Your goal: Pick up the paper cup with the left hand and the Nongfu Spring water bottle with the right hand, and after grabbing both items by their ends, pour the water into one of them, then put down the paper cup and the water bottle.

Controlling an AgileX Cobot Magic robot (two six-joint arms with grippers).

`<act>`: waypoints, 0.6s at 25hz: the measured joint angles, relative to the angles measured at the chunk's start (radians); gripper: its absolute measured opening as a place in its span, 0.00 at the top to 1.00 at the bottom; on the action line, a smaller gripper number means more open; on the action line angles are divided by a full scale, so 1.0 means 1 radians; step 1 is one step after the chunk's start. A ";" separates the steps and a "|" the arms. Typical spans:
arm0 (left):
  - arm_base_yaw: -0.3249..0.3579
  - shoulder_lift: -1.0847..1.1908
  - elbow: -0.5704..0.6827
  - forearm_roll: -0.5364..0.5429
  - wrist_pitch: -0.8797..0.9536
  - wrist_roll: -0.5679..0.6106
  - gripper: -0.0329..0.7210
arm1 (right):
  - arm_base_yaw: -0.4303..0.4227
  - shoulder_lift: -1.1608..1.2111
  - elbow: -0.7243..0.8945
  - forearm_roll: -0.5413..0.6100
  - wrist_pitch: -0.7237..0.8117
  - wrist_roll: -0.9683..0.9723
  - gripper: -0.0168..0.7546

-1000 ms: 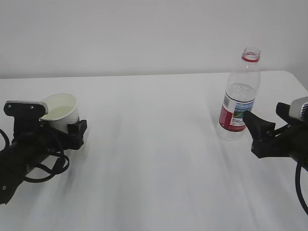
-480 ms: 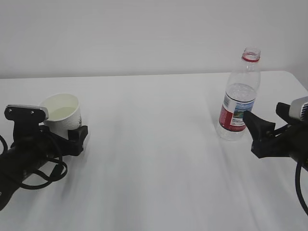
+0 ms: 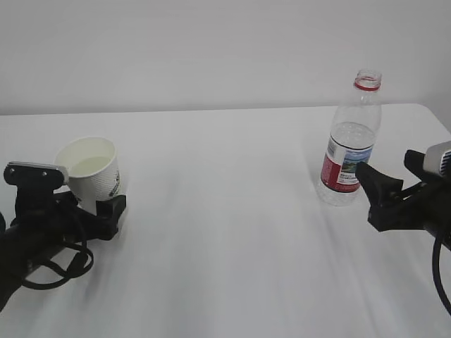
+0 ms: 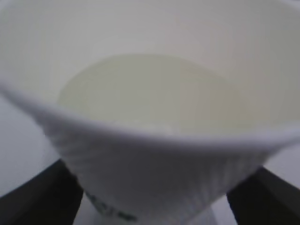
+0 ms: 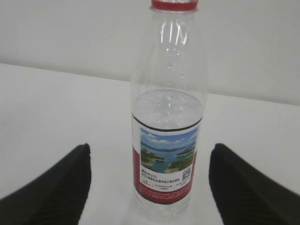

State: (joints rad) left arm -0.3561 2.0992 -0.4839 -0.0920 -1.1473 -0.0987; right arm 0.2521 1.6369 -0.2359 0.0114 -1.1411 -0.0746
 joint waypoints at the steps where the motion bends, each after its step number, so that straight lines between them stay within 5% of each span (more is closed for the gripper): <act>1: 0.000 0.000 0.010 0.002 0.000 0.000 0.04 | 0.000 0.000 0.000 0.000 0.000 0.000 0.21; 15: 0.000 -0.072 0.116 0.045 0.000 -0.051 0.04 | 0.000 0.000 0.000 0.000 0.000 0.000 0.21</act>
State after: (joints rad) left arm -0.3561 2.0273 -0.3676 -0.0472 -1.1473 -0.1497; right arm 0.2521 1.6369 -0.2359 0.0114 -1.1411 -0.0746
